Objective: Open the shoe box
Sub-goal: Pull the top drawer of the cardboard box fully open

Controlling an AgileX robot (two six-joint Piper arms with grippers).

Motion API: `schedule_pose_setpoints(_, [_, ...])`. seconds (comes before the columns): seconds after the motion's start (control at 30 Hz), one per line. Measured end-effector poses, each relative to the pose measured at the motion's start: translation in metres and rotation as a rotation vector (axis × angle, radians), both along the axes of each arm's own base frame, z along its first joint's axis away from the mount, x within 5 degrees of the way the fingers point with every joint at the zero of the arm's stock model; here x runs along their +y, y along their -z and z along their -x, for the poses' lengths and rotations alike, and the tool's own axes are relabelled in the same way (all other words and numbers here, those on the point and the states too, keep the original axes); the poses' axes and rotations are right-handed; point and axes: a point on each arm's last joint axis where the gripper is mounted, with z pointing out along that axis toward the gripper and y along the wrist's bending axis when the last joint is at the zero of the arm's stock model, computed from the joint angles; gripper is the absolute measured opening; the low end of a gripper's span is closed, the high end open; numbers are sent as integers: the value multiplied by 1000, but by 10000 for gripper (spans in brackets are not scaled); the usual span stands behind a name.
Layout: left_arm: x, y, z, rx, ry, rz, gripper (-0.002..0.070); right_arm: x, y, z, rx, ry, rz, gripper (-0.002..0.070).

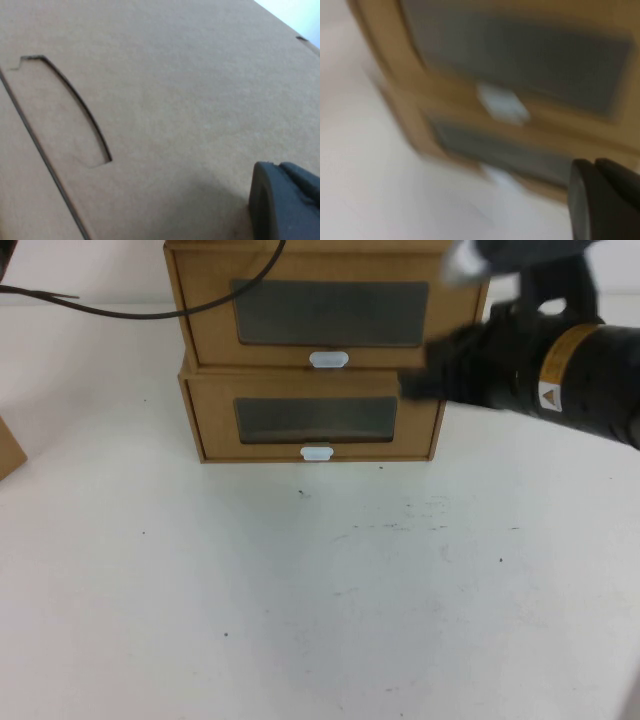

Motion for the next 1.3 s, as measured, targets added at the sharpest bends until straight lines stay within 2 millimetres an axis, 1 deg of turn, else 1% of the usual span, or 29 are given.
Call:
schedule_pose_setpoints(0.1, [0,0,0,-1,-1,1,-6,-2,2,-3,-5,-10,-289,-18])
schedule_pose_setpoints(0.23, [0,0,0,-2,-1,0,-6,-18,22,-8,85,7,-626,-18])
schedule_pose_setpoints(0.33, [0,0,0,-1,1,4,-6,-37,40,-14,164,7,-969,-18])
schedule_pose_setpoints(0.4, [0,0,0,1,1,10,-6,-45,57,-16,190,-14,-1187,-18])
schedule_pose_setpoints(0.47, [0,0,0,0,3,13,-6,-46,76,-17,206,-27,-1329,-18])
schedule_pose_setpoints(0.5, [0,0,0,0,3,13,-6,-44,87,-17,225,-25,-1370,-18])
schedule_pose_setpoints(0.57, [0,0,-1,-1,2,14,-6,-34,110,-18,294,-1,-1404,-18])
schedule_pose_setpoints(0.63, [0,0,-1,-2,3,13,-6,-17,127,-16,365,7,-1417,-18])
schedule_pose_setpoints(0.7, [0,0,-1,-3,3,13,-6,6,144,-8,440,20,-1427,-18])
schedule_pose_setpoints(0.8, [0,0,-1,-5,4,11,-6,28,167,0,507,103,-1459,-18])
schedule_pose_setpoints(0.87, [0,0,-1,-6,5,10,-6,38,177,-2,522,141,-1473,-18])
schedule_pose_setpoints(0.93, [0,0,-1,-6,5,10,-6,46,182,-7,526,144,-1480,-18])
schedule_pose_setpoints(1.03, [0,0,-1,-6,5,10,-6,57,181,-19,497,126,-1487,-18])
schedule_pose_setpoints(1.17, [0,0,-1,-10,6,7,-6,70,169,-34,370,62,-1426,-18])
schedule_pose_setpoints(1.23, [0,0,-1,-10,6,7,-6,74,163,-38,298,33,-1378,-18])
schedule_pose_setpoints(1.3, [0,0,-1,-11,7,6,-6,75,161,-41,263,25,-1366,-18])
